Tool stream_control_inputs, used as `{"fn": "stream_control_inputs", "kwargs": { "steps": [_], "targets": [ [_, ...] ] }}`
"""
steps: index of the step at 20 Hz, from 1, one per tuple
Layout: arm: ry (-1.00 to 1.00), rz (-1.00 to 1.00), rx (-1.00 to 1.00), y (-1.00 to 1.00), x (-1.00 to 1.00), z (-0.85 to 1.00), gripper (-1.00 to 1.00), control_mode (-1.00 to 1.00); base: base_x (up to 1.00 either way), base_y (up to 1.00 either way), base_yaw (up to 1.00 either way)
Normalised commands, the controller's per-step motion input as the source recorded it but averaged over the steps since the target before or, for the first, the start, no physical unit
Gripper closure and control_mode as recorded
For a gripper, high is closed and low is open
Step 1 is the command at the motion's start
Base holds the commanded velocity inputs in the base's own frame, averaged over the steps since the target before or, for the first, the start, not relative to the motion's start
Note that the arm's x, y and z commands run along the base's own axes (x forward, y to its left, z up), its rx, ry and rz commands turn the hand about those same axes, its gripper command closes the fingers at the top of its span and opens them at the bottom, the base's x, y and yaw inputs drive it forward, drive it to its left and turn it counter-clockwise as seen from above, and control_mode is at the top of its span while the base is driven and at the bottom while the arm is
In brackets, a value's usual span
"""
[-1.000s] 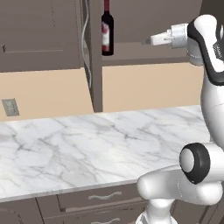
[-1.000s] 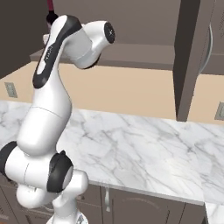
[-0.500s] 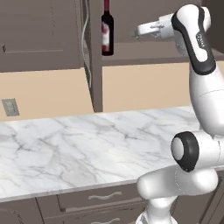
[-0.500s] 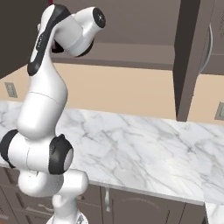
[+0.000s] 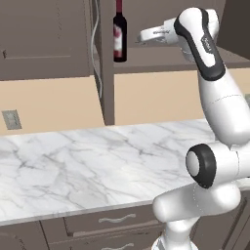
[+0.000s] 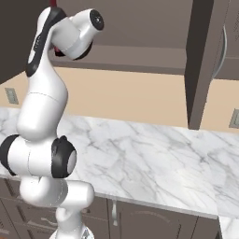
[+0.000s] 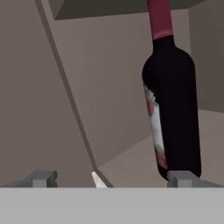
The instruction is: Open the cabinet directly in front. Then move the wine and the cup to the dining counter with the candle on it.
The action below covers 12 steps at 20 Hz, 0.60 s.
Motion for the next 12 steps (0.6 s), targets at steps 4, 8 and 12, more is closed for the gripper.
{"fn": "stream_control_inputs", "kwargs": {
  "steps": [4,8,12],
  "targets": [
    [0.00,0.00,0.00,0.11,0.31,0.00,-1.00,-1.00,0.00,0.00,0.00],
    [0.00,0.00,0.00,0.07,0.23,0.00,-1.00,-1.00,0.00,0.00,0.00],
    [0.00,0.00,0.00,0.01,0.21,0.00,-1.00,-1.00,0.00,0.00,0.00]
  ]
}}
